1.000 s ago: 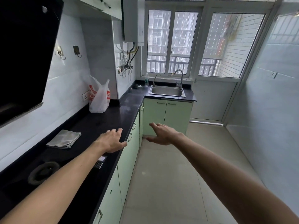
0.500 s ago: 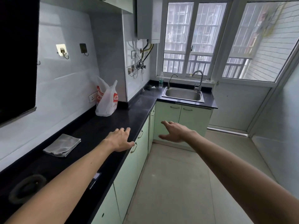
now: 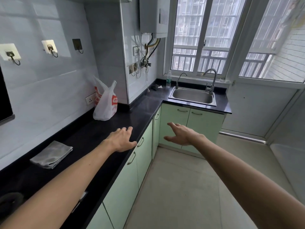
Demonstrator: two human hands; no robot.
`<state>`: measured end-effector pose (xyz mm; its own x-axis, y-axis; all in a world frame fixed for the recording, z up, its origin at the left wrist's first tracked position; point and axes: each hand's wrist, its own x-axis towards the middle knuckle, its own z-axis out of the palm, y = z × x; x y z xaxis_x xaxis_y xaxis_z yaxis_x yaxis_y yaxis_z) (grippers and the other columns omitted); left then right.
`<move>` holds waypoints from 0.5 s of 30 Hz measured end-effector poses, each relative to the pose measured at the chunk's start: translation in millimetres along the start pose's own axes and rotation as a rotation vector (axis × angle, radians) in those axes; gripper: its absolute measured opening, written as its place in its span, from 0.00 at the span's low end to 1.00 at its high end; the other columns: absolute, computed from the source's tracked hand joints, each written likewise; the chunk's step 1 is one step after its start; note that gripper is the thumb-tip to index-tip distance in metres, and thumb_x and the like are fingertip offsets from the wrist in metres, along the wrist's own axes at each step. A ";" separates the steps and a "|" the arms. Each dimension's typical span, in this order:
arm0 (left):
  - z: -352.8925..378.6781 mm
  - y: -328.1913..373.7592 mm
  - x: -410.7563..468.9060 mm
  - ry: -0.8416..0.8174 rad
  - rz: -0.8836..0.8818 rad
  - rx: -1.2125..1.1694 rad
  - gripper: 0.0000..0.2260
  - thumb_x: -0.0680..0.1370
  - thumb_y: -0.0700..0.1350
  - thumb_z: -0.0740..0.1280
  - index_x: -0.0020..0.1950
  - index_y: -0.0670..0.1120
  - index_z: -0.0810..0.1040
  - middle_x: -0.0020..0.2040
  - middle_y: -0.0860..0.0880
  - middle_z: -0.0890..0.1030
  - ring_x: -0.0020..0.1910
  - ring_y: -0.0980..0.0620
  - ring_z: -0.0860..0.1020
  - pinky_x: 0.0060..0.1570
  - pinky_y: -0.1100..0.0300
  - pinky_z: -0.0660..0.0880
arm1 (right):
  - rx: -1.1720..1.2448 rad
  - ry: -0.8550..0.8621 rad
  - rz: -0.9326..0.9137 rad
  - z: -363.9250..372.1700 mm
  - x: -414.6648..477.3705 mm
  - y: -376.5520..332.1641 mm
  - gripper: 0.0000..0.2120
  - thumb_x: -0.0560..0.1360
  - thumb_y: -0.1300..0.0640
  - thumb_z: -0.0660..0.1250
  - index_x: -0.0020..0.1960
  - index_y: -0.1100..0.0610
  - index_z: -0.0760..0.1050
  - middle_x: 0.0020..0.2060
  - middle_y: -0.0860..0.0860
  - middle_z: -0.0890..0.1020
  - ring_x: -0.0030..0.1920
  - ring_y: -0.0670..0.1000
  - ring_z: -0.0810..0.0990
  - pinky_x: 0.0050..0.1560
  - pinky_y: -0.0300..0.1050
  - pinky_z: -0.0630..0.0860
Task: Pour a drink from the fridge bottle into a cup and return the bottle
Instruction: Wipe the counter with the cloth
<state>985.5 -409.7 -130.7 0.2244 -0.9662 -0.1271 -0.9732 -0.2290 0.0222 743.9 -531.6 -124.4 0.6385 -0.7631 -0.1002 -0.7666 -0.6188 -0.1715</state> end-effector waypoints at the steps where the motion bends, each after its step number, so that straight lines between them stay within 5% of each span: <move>1: -0.2 0.8 7.7 -0.003 -0.001 -0.001 0.34 0.78 0.59 0.61 0.79 0.45 0.55 0.71 0.43 0.70 0.69 0.43 0.69 0.63 0.46 0.71 | 0.000 -0.002 0.003 0.1 4.8 4.6 0.38 0.77 0.36 0.60 0.79 0.52 0.52 0.70 0.57 0.70 0.67 0.59 0.71 0.62 0.57 0.73; 15: 4.5 -24.2 158.2 -0.008 0.015 -0.060 0.34 0.78 0.60 0.61 0.79 0.45 0.56 0.71 0.43 0.70 0.69 0.43 0.69 0.64 0.45 0.71 | -0.111 -0.065 -0.003 -4.4 142.7 36.6 0.37 0.77 0.36 0.60 0.78 0.52 0.52 0.68 0.57 0.71 0.66 0.59 0.72 0.59 0.57 0.75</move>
<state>1044.4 -556.5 -155.8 0.2092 -0.9687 -0.1340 -0.9716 -0.2214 0.0840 806.6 -663.9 -140.7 0.6408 -0.7501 -0.1636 -0.7655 -0.6404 -0.0624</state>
